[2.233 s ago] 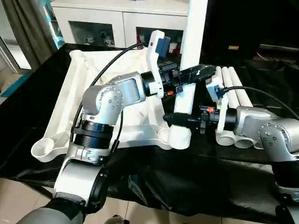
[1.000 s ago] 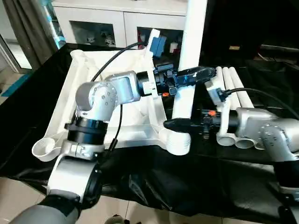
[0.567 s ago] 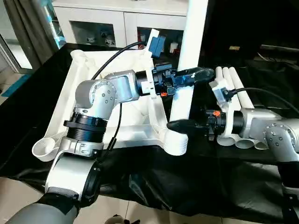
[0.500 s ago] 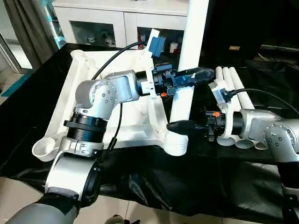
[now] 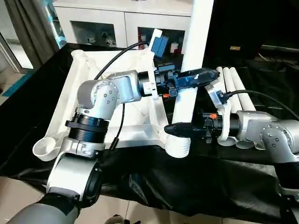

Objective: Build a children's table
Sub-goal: Pick table leg

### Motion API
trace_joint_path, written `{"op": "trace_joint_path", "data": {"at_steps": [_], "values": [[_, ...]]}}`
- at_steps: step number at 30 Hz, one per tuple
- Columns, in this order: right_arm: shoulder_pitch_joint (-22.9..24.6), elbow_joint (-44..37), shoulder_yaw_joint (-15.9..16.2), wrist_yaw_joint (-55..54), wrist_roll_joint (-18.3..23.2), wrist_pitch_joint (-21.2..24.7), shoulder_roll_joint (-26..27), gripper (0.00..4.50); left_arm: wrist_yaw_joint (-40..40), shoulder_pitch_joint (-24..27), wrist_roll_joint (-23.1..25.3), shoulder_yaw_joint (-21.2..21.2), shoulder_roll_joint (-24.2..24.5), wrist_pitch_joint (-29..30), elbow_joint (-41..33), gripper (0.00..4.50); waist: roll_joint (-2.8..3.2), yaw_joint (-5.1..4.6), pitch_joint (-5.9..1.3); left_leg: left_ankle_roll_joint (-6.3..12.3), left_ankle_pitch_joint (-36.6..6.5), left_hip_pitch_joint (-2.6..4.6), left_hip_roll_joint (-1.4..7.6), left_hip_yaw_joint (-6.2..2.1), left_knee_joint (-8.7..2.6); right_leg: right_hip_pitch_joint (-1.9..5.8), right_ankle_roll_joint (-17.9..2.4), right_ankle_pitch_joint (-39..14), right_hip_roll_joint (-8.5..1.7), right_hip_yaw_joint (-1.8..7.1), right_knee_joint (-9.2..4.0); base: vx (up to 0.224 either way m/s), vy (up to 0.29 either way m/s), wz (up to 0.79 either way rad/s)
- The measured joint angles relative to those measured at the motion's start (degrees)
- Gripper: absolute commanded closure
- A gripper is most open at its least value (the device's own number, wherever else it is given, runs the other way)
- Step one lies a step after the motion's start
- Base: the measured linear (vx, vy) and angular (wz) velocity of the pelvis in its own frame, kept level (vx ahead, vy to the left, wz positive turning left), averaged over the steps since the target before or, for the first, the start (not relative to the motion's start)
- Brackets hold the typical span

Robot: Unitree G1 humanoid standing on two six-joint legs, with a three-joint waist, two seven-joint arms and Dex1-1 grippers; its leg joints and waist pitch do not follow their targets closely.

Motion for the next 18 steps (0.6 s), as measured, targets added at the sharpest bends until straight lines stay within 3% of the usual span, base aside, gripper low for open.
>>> {"op": "trace_joint_path", "data": {"at_steps": [3,4,15,18], "values": [[0.5,0.0,0.0,0.0,0.5,0.0,0.0,0.84,-0.1,0.0,0.0,0.0,0.0,0.0,0.0,2.66,0.0,0.07,0.0,0.0,0.0,0.0,0.0,0.0,0.0,0.0,0.0,0.0,0.0,0.0,0.0,0.0,0.0,0.0],[0.5,0.0,0.0,0.1,0.5,0.0,0.0,1.13,-0.1,0.0,0.0,0.0,0.0,0.0,0.0,2.66,0.0,0.09,0.0,0.0,0.0,0.0,0.0,0.0,0.01,0.0,0.0,0.0,0.0,0.0,0.01,0.0,0.0,0.0],[0.5,-0.1,0.0,0.5,1.4,0.3,0.6,1.87,-0.2,0.0,0.0,0.0,0.4,-0.3,0.0,2.66,0.01,0.21,0.0,0.0,0.0,0.0,0.0,0.0,0.02,0.0,0.0,0.0,0.0,0.0,0.01,0.0,0.0,0.0],[0.5,-0.1,0.0,0.7,1.5,0.3,0.6,2.26,-0.2,0.0,0.1,0.0,0.4,-0.4,0.0,2.66,0.01,0.23,0.0,0.0,0.0,0.0,0.0,0.0,0.02,0.0,0.0,0.0,0.0,0.0,0.01,0.0,0.0,0.0]]}}
